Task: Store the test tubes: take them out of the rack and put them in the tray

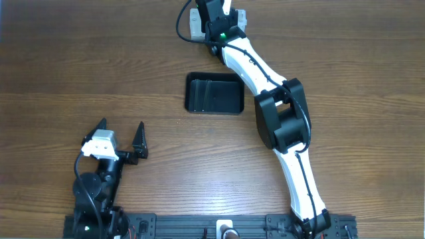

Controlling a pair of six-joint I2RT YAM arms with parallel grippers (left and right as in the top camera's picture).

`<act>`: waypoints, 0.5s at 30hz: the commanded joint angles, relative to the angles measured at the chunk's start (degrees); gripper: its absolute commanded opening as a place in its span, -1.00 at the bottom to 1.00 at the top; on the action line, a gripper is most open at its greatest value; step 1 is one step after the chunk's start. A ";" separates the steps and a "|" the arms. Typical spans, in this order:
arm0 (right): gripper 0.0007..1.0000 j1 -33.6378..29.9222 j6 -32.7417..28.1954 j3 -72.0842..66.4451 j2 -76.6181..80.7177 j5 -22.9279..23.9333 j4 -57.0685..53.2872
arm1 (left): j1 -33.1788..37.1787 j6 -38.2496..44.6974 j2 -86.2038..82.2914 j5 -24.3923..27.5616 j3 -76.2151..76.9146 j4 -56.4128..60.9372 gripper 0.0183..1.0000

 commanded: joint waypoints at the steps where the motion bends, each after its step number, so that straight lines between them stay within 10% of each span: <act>1: -0.77 -0.15 -1.22 1.62 -4.72 1.44 -0.63 | 0.35 0.63 -0.46 0.74 -0.26 -0.20 1.00; 15: -0.79 1.57 -1.36 1.62 -24.57 3.32 -9.16 | 0.35 0.63 -0.46 0.74 -0.26 -0.20 1.00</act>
